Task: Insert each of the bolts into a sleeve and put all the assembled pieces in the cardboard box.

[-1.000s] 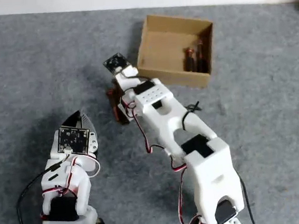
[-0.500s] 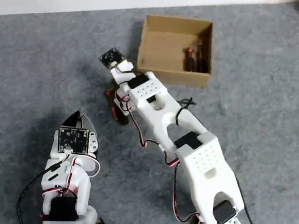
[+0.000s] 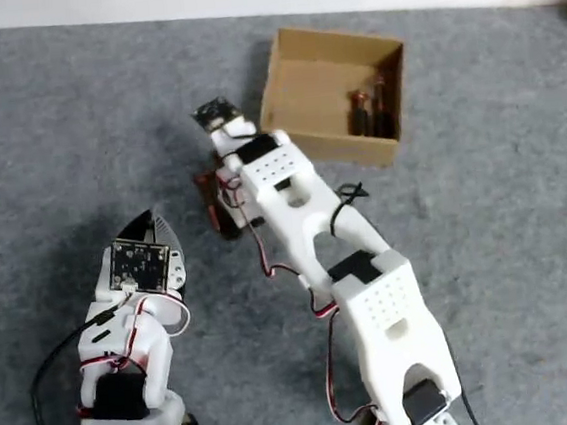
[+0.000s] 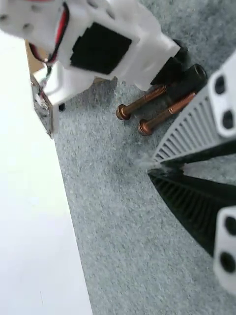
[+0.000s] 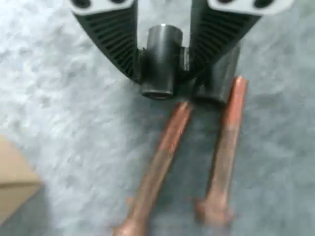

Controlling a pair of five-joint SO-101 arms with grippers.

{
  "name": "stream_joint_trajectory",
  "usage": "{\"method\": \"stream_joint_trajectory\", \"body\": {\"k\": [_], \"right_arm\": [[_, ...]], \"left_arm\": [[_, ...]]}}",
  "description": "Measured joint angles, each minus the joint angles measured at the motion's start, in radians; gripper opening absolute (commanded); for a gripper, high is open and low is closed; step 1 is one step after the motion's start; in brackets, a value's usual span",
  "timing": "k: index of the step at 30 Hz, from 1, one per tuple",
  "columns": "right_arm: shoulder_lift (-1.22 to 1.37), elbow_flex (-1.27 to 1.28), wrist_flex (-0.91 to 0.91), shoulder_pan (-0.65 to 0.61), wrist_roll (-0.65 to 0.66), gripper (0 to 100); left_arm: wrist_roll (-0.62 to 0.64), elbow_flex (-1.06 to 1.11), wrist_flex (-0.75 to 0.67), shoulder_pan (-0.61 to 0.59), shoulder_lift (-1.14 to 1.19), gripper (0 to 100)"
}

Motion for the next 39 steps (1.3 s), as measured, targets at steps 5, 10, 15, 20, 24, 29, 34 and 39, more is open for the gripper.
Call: {"method": "stream_joint_trajectory", "body": {"k": [5, 10, 15, 20, 24, 29, 34, 39], "right_arm": [[-0.193, -0.021, 0.163, -0.038, 0.002, 0.5], [-0.434, -0.023, 0.284, -0.041, 0.002, 0.5], [-0.624, -0.023, 0.419, -0.043, 0.002, 0.5], [-0.746, -0.023, 0.506, -0.002, 0.002, 0.5], [-0.862, 0.034, 0.511, 0.092, 0.005, 0.5], [-1.048, 0.209, 0.511, 0.124, 0.052, 0.5], [-1.263, 0.384, 0.511, 0.130, 0.058, 0.5], [-1.464, 0.601, 0.456, 0.140, 0.072, 0.5]], "left_arm": [[0.000, 0.000, 0.000, 0.000, 0.000, 3], [0.000, 0.000, 0.000, 0.000, 0.000, 3], [0.038, 0.000, 0.000, 0.000, 0.000, 3], [0.044, 0.000, 0.000, 0.000, 0.002, 6], [0.044, 0.000, 0.000, 0.017, 0.002, 7], [0.044, -0.006, 0.000, 0.052, 0.041, 7], [0.044, -0.138, -0.006, 0.058, 0.307, 7], [0.052, -0.368, -0.075, 0.057, 0.783, 8]]}}
